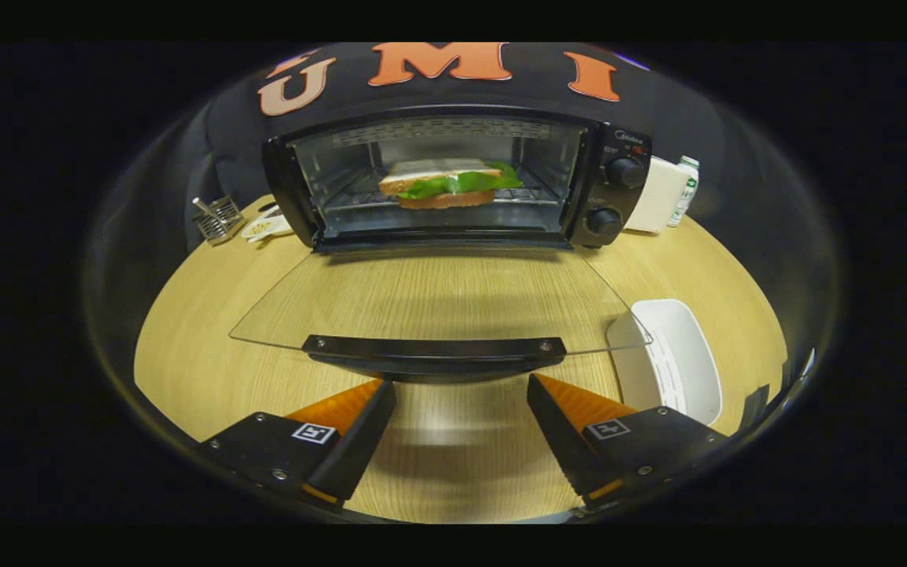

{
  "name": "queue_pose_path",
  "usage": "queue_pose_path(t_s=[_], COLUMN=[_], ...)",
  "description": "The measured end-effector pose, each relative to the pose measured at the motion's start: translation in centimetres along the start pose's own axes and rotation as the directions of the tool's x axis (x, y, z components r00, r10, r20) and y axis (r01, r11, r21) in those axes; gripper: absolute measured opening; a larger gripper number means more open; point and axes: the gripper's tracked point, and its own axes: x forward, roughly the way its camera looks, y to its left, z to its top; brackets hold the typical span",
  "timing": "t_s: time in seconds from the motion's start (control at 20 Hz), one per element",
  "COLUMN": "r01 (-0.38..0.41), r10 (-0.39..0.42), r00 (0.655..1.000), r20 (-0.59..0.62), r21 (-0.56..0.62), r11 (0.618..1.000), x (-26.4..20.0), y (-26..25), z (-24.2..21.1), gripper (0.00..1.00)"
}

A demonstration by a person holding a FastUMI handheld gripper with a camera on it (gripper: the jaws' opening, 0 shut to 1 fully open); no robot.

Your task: Open the toaster oven, put the food inside, and close the toaster oven door.

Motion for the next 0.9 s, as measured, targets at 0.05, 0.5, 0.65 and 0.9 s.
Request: queue_pose_path(t_s=[0.05, 0.5, 0.65, 0.9], r01=[-0.006, -0.027, -0.028, -0.035], r10=[0.006, 0.025, 0.027, 0.028], r00=[1.000, 0.988, 0.980, 0.966], r20=[0.006, 0.154, 0.198, 0.256], r21=[0.007, 0.011, -0.001, 0.023], r11=[1.000, 1.000, 1.000, 0.999], x=[-0.4, -3.8, -3.7, -2.6], y=[0.1, -0.1, 0.0, 0.2], z=[0.6, 8.6, 11.8, 16.2], gripper=[1.00, 0.99, 0.99, 0.99])
